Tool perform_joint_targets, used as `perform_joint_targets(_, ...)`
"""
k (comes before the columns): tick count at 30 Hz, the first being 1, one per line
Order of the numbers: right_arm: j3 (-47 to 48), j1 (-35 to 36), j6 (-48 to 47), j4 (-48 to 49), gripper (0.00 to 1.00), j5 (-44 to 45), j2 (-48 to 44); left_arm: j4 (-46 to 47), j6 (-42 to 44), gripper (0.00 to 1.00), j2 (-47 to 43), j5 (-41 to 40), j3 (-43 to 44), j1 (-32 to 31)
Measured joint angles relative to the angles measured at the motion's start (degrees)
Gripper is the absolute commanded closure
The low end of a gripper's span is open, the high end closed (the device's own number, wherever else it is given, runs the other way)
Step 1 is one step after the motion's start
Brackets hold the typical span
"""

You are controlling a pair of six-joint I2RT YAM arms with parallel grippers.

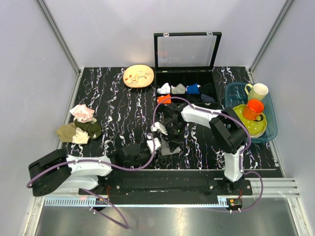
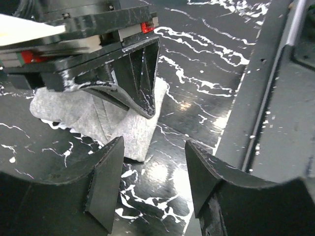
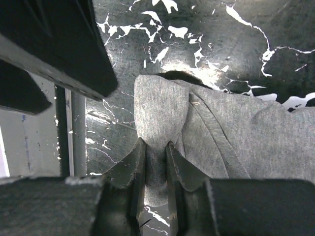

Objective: Roll the underwear
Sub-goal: Roll the underwear to the center of the board.

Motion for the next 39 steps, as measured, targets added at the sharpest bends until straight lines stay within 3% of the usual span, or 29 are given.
perform_joint_targets(14,3.2,-2.4,5.6,-3.8,0.77,-2.5,3.9,-9.0,15.2,0.48,14.9,-4.9,10.8,-3.0)
perform_joint_targets(17,3.2,-2.9,6.0,-4.1,0.73,-2.5,4.0,-10.3,16.9,0.67,17.6,-5.2,13.1,-3.0)
perform_joint_targets(18,3.2,-3.0,6.1,-4.3,0.71,-2.5,4.0,-10.8,17.3,0.81,18.6,-5.3,13.9,-3.0)
perform_joint_targets(22,3.0,-3.7,6.3,-4.8,0.65,-2.5,4.1,-13.1,18.4,0.96,22.0,-5.4,17.0,-3.0)
perform_joint_targets(30,-0.1,-7.0,6.6,-3.9,0.48,-3.6,0.2,-16.3,17.0,1.00,25.1,-2.4,21.5,-1.7)
perform_joint_targets(39,-5.2,-17.4,6.8,-0.9,0.47,-3.6,-10.2,-20.5,9.9,1.00,27.9,11.3,26.1,6.3)
